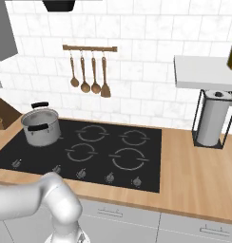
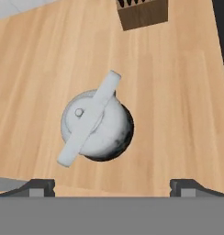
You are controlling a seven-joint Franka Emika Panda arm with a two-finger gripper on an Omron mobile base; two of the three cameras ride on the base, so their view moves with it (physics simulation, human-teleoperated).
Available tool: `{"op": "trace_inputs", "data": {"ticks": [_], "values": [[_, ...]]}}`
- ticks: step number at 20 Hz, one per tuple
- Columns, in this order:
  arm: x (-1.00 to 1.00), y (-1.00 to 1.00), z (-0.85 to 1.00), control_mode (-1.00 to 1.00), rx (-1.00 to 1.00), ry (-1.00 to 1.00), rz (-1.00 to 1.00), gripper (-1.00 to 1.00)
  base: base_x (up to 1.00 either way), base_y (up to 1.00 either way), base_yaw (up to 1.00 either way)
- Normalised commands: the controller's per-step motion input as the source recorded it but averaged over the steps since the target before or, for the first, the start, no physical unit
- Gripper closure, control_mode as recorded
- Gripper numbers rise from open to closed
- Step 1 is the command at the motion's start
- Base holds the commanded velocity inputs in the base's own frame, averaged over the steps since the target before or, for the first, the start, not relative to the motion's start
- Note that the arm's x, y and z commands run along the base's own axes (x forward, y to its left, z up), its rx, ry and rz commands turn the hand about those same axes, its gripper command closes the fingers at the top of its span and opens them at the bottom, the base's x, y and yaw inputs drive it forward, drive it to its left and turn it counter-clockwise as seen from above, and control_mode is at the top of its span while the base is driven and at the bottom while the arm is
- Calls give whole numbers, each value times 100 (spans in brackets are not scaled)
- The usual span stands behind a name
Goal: Pick the kettle from the counter and place it on a stove burner. Then turn the burner on.
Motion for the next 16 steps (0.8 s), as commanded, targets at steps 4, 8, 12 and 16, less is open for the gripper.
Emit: {"op": "trace_inputs", "data": {"ticks": [4, 8, 12, 16], "values": [[19, 54, -2, -100, -1, 0, 0, -100, 0, 0, 0], [16, 31, -16, -100, -4, 0, -1, -100, 0, 0, 0], [14, 1, -33, -100, -3, 0, -1, -100, 0, 0, 0], [20, 0, -30, -100, -1, 0, 0, -100, 0, 0, 0]]}}
